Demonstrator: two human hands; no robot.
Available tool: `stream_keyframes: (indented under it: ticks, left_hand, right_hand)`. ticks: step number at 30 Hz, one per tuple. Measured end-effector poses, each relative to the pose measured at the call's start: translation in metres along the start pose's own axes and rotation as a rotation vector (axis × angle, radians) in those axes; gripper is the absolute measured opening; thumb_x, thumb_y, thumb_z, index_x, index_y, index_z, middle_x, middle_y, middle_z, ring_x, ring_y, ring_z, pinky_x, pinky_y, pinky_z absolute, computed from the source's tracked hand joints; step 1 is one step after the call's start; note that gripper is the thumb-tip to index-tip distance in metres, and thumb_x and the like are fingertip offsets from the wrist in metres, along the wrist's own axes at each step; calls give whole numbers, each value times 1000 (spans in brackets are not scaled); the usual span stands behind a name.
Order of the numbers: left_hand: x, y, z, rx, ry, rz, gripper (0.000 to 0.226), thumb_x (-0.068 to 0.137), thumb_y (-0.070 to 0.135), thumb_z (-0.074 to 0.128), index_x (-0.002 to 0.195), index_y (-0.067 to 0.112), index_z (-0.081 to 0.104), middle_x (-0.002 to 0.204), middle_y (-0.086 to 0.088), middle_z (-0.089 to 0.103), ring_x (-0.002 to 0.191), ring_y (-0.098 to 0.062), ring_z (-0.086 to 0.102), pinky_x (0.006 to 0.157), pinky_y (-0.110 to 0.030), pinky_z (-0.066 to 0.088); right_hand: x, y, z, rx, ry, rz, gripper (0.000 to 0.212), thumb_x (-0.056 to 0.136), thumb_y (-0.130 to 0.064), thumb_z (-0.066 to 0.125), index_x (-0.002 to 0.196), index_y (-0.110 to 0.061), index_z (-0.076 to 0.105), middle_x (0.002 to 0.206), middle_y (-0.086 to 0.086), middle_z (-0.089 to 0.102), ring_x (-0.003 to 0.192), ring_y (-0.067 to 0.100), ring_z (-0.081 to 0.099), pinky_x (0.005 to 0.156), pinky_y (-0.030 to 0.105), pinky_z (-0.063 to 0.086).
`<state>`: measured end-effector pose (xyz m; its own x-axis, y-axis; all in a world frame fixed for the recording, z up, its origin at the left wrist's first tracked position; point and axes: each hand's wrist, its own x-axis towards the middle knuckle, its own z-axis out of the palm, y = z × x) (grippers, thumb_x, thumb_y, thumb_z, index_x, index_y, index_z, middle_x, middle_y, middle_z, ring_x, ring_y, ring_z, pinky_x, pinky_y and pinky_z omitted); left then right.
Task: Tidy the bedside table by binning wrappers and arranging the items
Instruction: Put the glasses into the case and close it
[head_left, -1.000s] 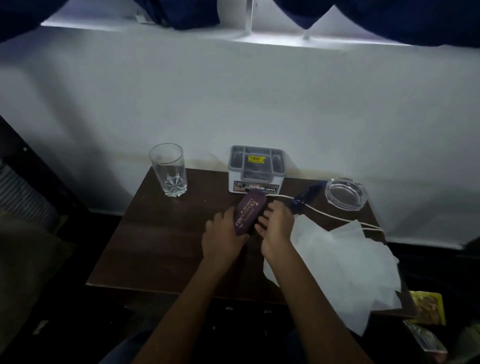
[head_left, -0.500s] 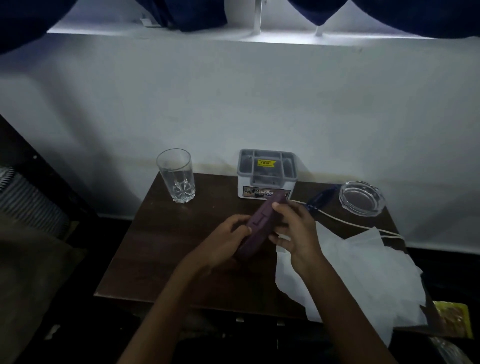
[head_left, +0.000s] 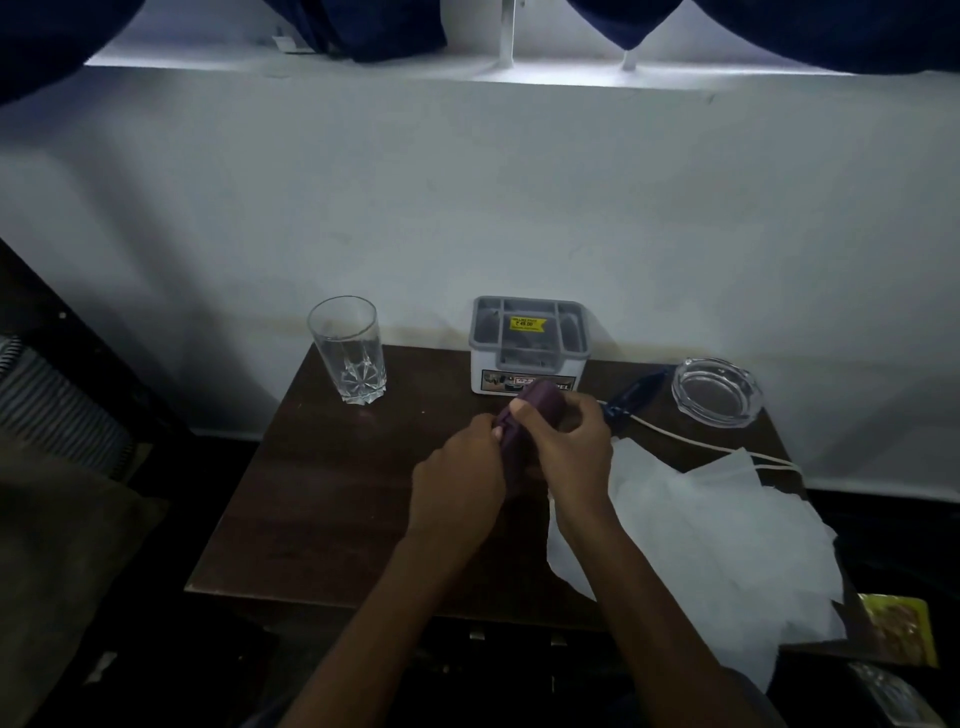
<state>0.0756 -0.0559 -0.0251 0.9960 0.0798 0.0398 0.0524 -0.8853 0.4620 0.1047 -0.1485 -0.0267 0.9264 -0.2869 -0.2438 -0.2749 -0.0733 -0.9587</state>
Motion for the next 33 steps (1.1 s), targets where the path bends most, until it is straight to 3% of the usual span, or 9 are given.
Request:
stream_keyframes:
  ticks: [5, 8, 10, 13, 17, 20, 25, 30, 33]
  left_hand:
    - [-1, 6, 2, -34, 6, -101, 24, 100, 28, 28, 112, 15, 45, 112, -6, 60, 100, -28, 60, 73, -32, 35]
    - [6, -5, -2, -251, -35, -125, 25, 99, 32, 32, 110, 19, 50, 108, -5, 62, 98, -28, 59, 77, -33, 39]
    - [13, -17, -6, -474, -68, -141, 22, 97, 32, 41, 106, 21, 57, 103, -1, 64, 93, -20, 59, 79, -30, 43]
    - [21, -37, -11, -538, -43, -137, 24, 97, 29, 44, 102, 15, 62, 92, 1, 61, 85, -15, 56, 73, -27, 39]
    - [25, -60, -20, -463, 56, -170, 34, 98, 30, 42, 69, 16, 53, 64, 4, 50, 60, -9, 45, 55, -25, 32]
    - [28, -73, -27, -465, 70, -208, 44, 98, 30, 43, 55, 17, 41, 56, 2, 41, 54, -13, 38, 52, -29, 27]
    - [29, -91, -17, -319, -109, -292, 34, 98, 32, 42, 74, 10, 54, 67, 1, 50, 77, -25, 52, 65, -28, 31]
    - [23, -94, -9, -232, -123, -345, 32, 97, 32, 45, 105, 8, 65, 102, -13, 64, 99, -29, 58, 79, -31, 40]
    - [23, -93, -5, -219, -104, -341, 31, 97, 28, 45, 112, 9, 64, 113, -13, 65, 107, -30, 58, 87, -33, 43]
  right_hand:
    - [-1, 1, 1, -38, 2, -29, 60, 77, -28, 72, 129, -20, 45, 131, 8, 54, 115, 25, 55, 96, 42, 51]
    - [2, 2, -1, 7, -26, 1, 58, 78, -25, 71, 130, -20, 44, 131, 8, 52, 115, 24, 54, 93, 42, 52]
    - [3, 1, -2, 96, -82, 59, 55, 80, -20, 69, 129, -20, 44, 130, 9, 52, 113, 26, 56, 83, 41, 57]
    - [2, -1, -3, 220, -216, 124, 43, 85, -13, 62, 125, -20, 47, 120, 10, 55, 104, 26, 61, 66, 31, 59]
    - [3, 0, -6, 248, -326, 187, 24, 85, -1, 52, 103, -17, 59, 106, 12, 60, 98, 27, 61, 67, 33, 57]
    - [7, 4, -7, -29, -361, 135, 31, 81, 5, 54, 102, -17, 57, 104, 9, 60, 91, 24, 61, 63, 27, 53]
    - [8, 14, -6, -347, -490, 197, 35, 78, 3, 63, 110, -9, 57, 82, 2, 59, 68, 13, 57, 55, 23, 48]
    - [5, 28, 1, -692, -554, 61, 38, 78, -17, 71, 112, -3, 60, 102, 14, 63, 79, 19, 57, 65, 29, 48]
    - [6, 33, 2, -751, -536, -6, 33, 77, -22, 72, 102, -1, 63, 99, 17, 65, 77, 20, 57, 61, 26, 43]
